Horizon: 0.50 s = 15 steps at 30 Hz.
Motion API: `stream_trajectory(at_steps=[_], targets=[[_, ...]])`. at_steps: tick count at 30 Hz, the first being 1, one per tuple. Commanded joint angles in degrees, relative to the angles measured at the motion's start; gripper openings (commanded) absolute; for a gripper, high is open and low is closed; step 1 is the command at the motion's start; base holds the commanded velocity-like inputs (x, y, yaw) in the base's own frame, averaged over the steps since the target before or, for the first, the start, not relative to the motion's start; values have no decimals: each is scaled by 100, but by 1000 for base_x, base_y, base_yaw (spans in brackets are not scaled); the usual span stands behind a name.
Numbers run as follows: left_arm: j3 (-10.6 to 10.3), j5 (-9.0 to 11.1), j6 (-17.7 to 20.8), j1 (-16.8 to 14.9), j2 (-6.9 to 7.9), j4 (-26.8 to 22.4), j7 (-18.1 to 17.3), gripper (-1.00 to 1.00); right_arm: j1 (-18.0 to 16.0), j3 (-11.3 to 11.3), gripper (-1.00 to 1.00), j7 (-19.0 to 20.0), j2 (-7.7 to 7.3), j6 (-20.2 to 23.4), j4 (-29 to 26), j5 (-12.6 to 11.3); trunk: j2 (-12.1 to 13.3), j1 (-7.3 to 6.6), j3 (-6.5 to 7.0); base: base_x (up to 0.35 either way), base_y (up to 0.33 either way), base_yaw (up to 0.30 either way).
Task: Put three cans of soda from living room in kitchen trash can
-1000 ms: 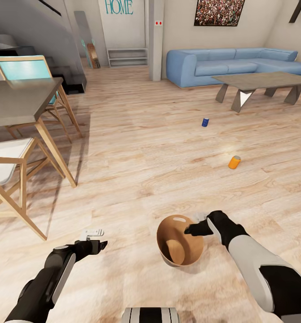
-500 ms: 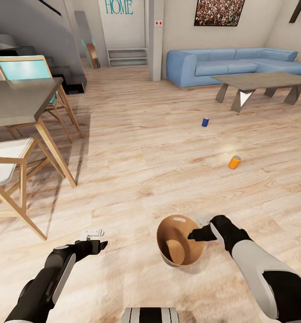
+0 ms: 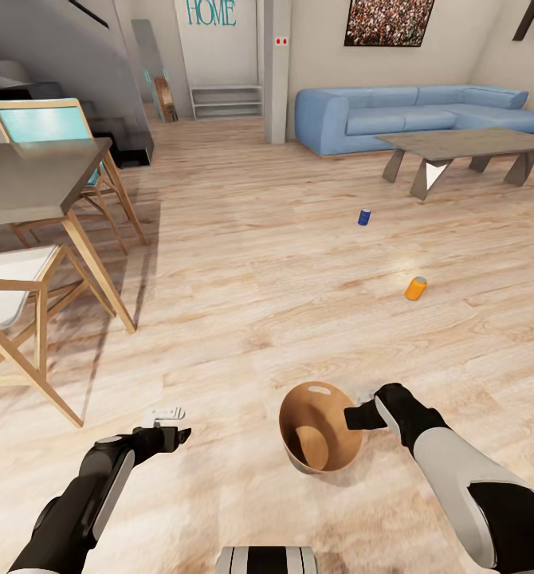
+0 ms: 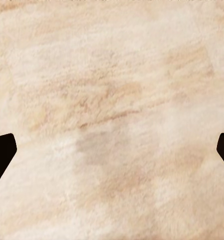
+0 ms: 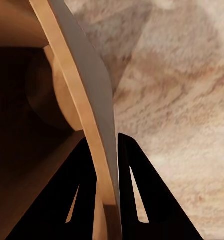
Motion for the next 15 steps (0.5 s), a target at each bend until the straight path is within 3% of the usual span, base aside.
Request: stream_trajectory(at_steps=[1, 11, 15], targets=[[0, 1, 0, 0, 0, -1, 0, 100, 3, 5, -100, -13, 0, -5, 3, 52, 0, 1, -1, 0, 0, 0], [-5, -4, 0, 0, 0, -1, 0, 100, 3, 6, -100, -6, 6, -5, 3, 58, 0, 1, -1, 0, 0, 0], [-9, 0, 5, -3, -3, 7, 0, 100, 3, 6, -100, -6, 8, -5, 3, 60, 6, -9, 88, 0, 0, 0]])
